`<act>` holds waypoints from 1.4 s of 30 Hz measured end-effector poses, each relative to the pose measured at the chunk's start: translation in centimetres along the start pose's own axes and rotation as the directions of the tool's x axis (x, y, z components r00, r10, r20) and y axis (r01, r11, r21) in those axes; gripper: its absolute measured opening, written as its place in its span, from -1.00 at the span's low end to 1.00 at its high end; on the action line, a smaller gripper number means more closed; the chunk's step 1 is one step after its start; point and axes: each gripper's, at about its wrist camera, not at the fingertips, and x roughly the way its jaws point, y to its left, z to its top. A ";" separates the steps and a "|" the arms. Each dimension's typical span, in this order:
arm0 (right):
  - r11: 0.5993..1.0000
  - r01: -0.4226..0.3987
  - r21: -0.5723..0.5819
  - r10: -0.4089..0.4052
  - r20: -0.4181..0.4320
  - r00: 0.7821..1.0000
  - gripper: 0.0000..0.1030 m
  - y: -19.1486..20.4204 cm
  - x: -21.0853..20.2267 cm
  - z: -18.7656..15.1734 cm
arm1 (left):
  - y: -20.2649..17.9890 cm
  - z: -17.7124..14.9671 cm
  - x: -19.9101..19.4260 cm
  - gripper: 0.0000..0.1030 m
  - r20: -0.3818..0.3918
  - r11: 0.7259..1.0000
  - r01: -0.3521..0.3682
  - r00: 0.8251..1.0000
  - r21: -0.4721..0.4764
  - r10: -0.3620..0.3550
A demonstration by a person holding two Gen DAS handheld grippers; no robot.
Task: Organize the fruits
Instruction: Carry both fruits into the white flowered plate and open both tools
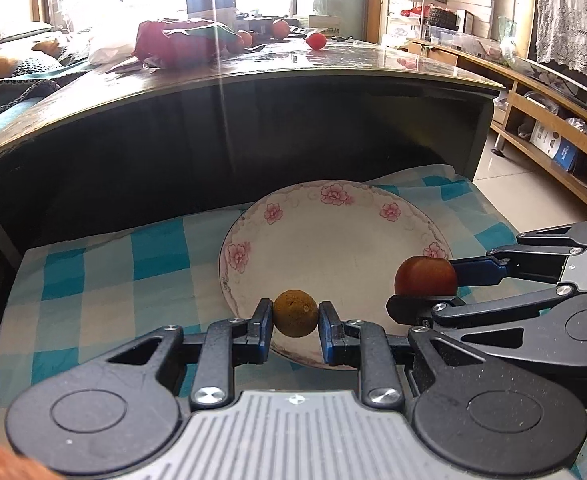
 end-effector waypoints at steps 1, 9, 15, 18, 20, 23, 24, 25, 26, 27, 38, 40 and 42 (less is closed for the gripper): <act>1.000 0.006 -0.005 -0.006 -0.002 1.000 -0.32 -0.1 0.3 0.1 | 0.0 0.0 0.3 -0.36 -0.001 1.000 0.000 1.000 0.003 0.000; 0.999 0.032 -0.023 -0.032 -0.012 0.999 -0.31 -0.6 2.5 0.0 | 0.3 -0.1 1.9 -0.37 -0.014 1.000 -0.004 1.000 0.007 0.004; 0.998 0.043 -0.050 -0.043 -0.006 0.999 -0.29 -0.5 3.2 0.0 | 0.4 -0.3 2.3 -0.37 -0.019 1.000 0.003 1.000 -0.001 -0.003; 0.997 0.045 -0.059 -0.045 -0.004 0.999 -0.29 -0.5 3.3 0.1 | 0.4 -0.2 2.2 -0.36 -0.016 1.000 -0.001 1.000 -0.003 0.001; 0.997 0.044 -0.057 -0.044 -0.003 0.999 -0.29 -0.6 3.2 0.1 | 0.4 -0.2 2.1 -0.35 -0.013 1.000 -0.002 1.000 -0.003 0.001; 0.997 0.050 -0.055 -0.050 0.001 0.999 -0.28 -0.6 3.2 0.2 | 0.4 -0.1 1.8 -0.33 -0.004 1.000 0.000 1.000 -0.005 0.000; 0.997 0.052 -0.056 -0.052 0.002 0.999 -0.28 -0.6 3.2 0.2 | 0.4 -0.1 1.7 -0.33 0.000 1.000 -0.001 1.000 -0.005 0.001; 0.997 0.054 -0.055 -0.054 0.005 0.999 -0.28 -0.6 3.1 0.2 | 0.4 -0.1 1.6 -0.32 0.005 1.000 -0.002 1.000 -0.003 0.002; 0.997 0.056 -0.055 -0.056 0.007 0.998 -0.28 -0.6 3.1 0.2 | 0.4 0.0 1.5 -0.32 0.009 1.000 -0.002 1.000 -0.001 0.002; 0.997 0.057 -0.055 -0.056 0.008 0.998 -0.28 -0.6 3.1 0.2 | 0.4 0.1 1.4 -0.31 0.013 1.000 -0.004 1.000 0.000 0.004; 0.996 0.070 -0.059 -0.067 0.053 0.996 -0.18 -0.7 2.2 0.7 | 0.7 0.7 0.1 -0.25 0.043 1.000 -0.020 0.999 -0.008 0.020; 0.995 0.073 -0.061 -0.070 0.060 0.996 -0.18 -0.5 1.9 0.7 | 0.6 0.7 -0.4 -0.25 0.048 1.000 -0.022 0.999 -0.006 0.022; 0.995 0.079 -0.067 -0.074 0.065 0.995 -0.18 -0.3 1.6 0.8 | 0.5 0.7 -0.9 -0.25 0.054 1.000 -0.027 0.998 -0.004 0.027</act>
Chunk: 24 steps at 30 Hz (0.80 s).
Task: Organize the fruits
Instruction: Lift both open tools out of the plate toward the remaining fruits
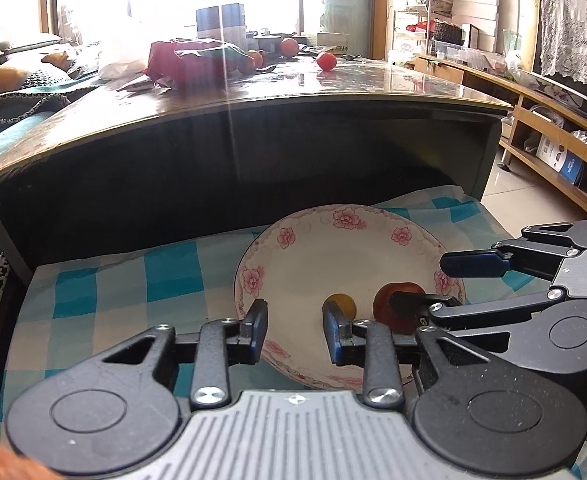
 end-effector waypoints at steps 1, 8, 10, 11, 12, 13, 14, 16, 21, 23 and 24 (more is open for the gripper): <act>1.000 0.003 -0.001 -0.003 0.003 1.000 -0.18 0.1 -0.2 0.0 | 0.0 0.1 -0.2 -0.25 0.001 1.000 -0.001 1.000 0.000 0.001; 1.000 0.007 0.012 -0.007 0.021 1.000 -0.18 0.6 -2.0 0.5 | 0.0 0.3 -2.6 -0.25 0.027 1.000 -0.005 1.000 -0.006 0.005; 1.000 0.008 0.018 -0.008 0.024 1.000 -0.18 0.8 -2.6 0.6 | 0.0 0.3 -3.3 -0.24 0.033 1.000 -0.004 0.999 -0.005 0.004; 1.000 0.008 0.022 -0.008 0.026 1.000 -0.18 0.9 -2.9 0.7 | -0.1 0.3 -3.7 -0.24 0.036 1.000 -0.004 0.999 -0.003 0.005; 1.000 0.008 0.026 -0.008 0.027 1.000 -0.18 1.0 -3.2 0.7 | -0.1 0.2 -4.0 -0.24 0.038 1.000 -0.004 0.999 -0.003 0.004; 1.000 0.007 0.029 -0.008 0.027 1.000 -0.18 1.1 -3.5 0.7 | -0.1 0.2 -4.4 -0.24 0.041 1.000 -0.004 0.999 -0.004 0.004; 0.999 0.007 0.033 -0.007 0.026 1.000 -0.18 1.2 -3.8 0.7 | -0.1 0.1 -4.7 -0.24 0.042 1.000 -0.004 0.999 -0.004 0.004; 0.999 0.008 0.038 -0.009 0.026 1.000 -0.17 1.4 -4.4 0.7 | -0.2 -0.1 -5.4 -0.24 0.044 1.000 -0.003 0.999 -0.005 0.004; 0.999 0.009 0.032 -0.010 0.033 0.999 -0.17 2.2 -6.1 0.4 | -0.2 -0.6 -7.3 -0.24 0.053 1.000 -0.001 0.999 -0.007 0.001; 0.999 0.005 0.032 -0.006 0.036 0.999 -0.17 2.5 -6.8 0.3 | -0.3 -0.8 -8.0 -0.24 0.056 1.000 -0.002 0.998 -0.002 0.002; 0.999 0.004 0.034 -0.005 0.039 0.999 -0.16 2.7 -7.2 0.2 | -0.3 -0.9 -8.3 -0.24 0.057 1.000 -0.001 0.998 -0.002 0.001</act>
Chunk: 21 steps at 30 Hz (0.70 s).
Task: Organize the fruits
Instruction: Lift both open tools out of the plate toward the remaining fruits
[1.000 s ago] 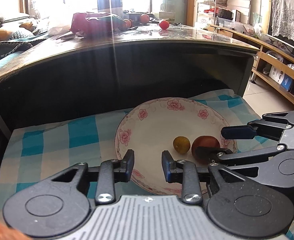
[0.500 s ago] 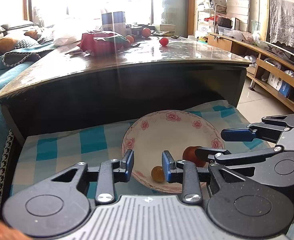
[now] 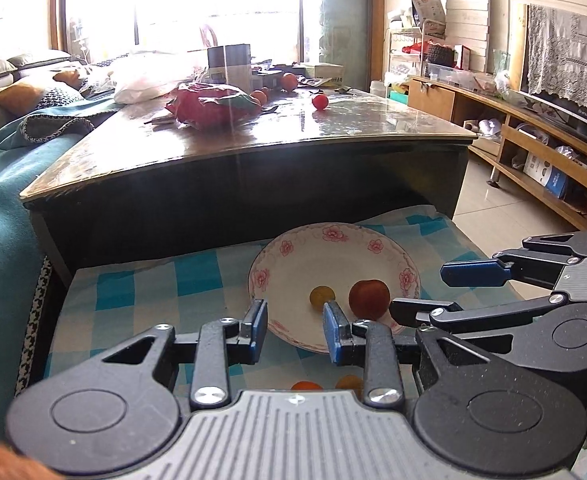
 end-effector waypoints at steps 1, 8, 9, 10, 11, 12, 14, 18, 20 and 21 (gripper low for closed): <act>1.000 -0.001 0.001 0.001 0.001 1.000 -0.16 0.1 -0.3 -0.1 | 0.0 -0.1 -0.3 -0.24 0.001 1.000 0.001 1.000 0.000 -0.001; 1.000 -0.011 0.012 0.011 0.006 1.000 -0.16 0.9 -2.3 -0.6 | -0.2 -1.2 -2.7 -0.25 0.001 1.000 0.005 1.000 0.004 -0.005; 1.000 -0.013 0.011 0.013 0.006 1.000 -0.16 1.1 -2.6 -0.8 | -0.1 -1.5 -3.0 -0.25 -0.002 1.000 0.004 1.000 0.006 -0.004; 1.000 -0.016 0.010 0.016 0.005 1.000 -0.16 1.3 -2.8 -0.9 | -0.1 -1.8 -3.3 -0.25 -0.006 1.000 0.004 1.000 0.005 -0.004; 1.000 -0.021 0.009 0.021 0.001 1.000 -0.16 1.5 -3.1 -1.1 | 0.1 -2.2 -3.6 -0.25 -0.012 1.000 0.003 1.000 0.001 -0.003; 1.000 -0.026 0.007 0.026 -0.002 1.000 -0.15 1.8 -3.3 -1.3 | 0.2 -2.5 -3.8 -0.25 -0.018 1.000 0.002 1.000 -0.004 -0.002; 0.999 -0.042 0.007 0.042 -0.013 0.999 -0.15 2.3 -3.6 -1.8 | 0.5 -3.3 -4.2 -0.25 -0.034 1.000 0.000 0.999 -0.009 0.000; 0.998 -0.067 -0.012 0.066 -0.041 0.997 -0.15 3.6 -3.7 -2.6 | 1.2 -4.8 -4.8 -0.25 -0.062 1.000 -0.009 0.998 -0.024 0.007; 0.997 -0.077 -0.021 0.076 -0.057 0.996 -0.15 4.2 -3.7 -3.0 | 1.6 -5.7 -5.2 -0.25 -0.077 0.999 -0.006 0.997 -0.035 0.003; 0.996 -0.084 -0.026 0.083 -0.064 0.995 -0.15 4.6 -3.7 -3.2 | 1.8 -6.2 -5.4 -0.24 -0.087 0.999 -0.002 0.996 -0.040 -0.002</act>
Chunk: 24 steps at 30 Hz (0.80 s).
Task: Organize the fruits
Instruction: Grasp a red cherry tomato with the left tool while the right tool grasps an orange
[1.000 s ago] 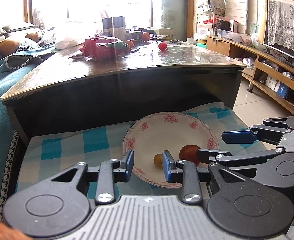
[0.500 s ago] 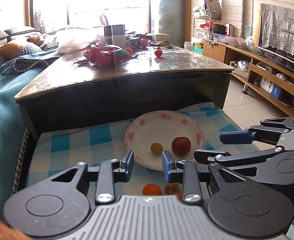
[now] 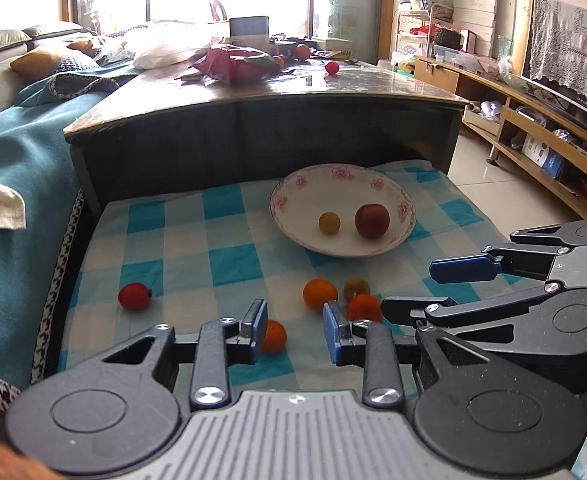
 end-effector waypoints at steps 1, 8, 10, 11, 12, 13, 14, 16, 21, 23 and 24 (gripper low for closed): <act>1.000 -0.009 0.000 0.009 -0.007 1.000 -0.15 0.3 0.0 -0.2 | 0.2 -0.5 -0.1 -0.23 -0.010 1.000 0.001 1.000 -0.002 -0.001; 0.999 -0.049 -0.005 0.049 -0.064 0.997 -0.15 1.2 -0.1 -2.3 | 1.0 -4.4 1.0 -0.23 -0.110 1.000 -0.007 0.994 0.010 0.008; 0.999 -0.050 -0.007 0.049 -0.084 0.995 -0.15 1.1 0.2 -2.9 | 1.0 -5.0 1.5 -0.23 -0.128 1.000 0.005 0.992 0.018 -0.003; 0.999 -0.048 -0.008 0.047 -0.093 0.995 -0.15 1.0 0.3 -3.3 | 1.0 -5.2 1.7 -0.23 -0.136 1.000 0.010 0.991 0.022 -0.007; 0.999 -0.047 -0.006 0.046 -0.101 0.994 -0.15 0.8 0.5 -3.6 | 1.0 -5.4 2.0 -0.23 -0.144 1.000 0.011 0.990 0.029 -0.007; 0.999 -0.047 -0.001 0.046 -0.110 0.993 -0.15 0.6 0.8 -3.8 | 0.9 -5.6 2.3 -0.23 -0.150 0.999 0.012 0.989 0.038 -0.006; 0.999 -0.047 0.005 0.048 -0.119 0.992 -0.15 0.4 1.0 -3.9 | 0.8 -5.9 2.5 -0.23 -0.156 0.999 0.012 0.988 0.051 -0.004; 0.999 -0.046 0.014 0.047 -0.128 0.991 -0.15 0.0 1.3 -4.1 | 0.7 -6.3 2.9 -0.20 -0.161 0.998 0.005 0.987 0.069 0.006; 0.999 -0.034 0.018 0.036 -0.116 0.993 -0.03 -0.9 1.8 -4.2 | 1.2 -6.9 3.3 -0.16 -0.162 0.997 -0.007 0.987 0.076 0.020; 0.999 -0.031 0.016 0.033 -0.113 0.993 -0.03 -1.2 2.1 -4.2 | 1.5 -7.0 3.4 -0.16 -0.165 0.997 -0.012 0.986 0.071 0.024; 0.999 -0.030 0.018 0.031 -0.111 0.993 -0.03 -1.4 2.2 -4.1 | 1.6 -7.1 3.5 -0.15 -0.167 0.998 -0.014 0.986 0.068 0.025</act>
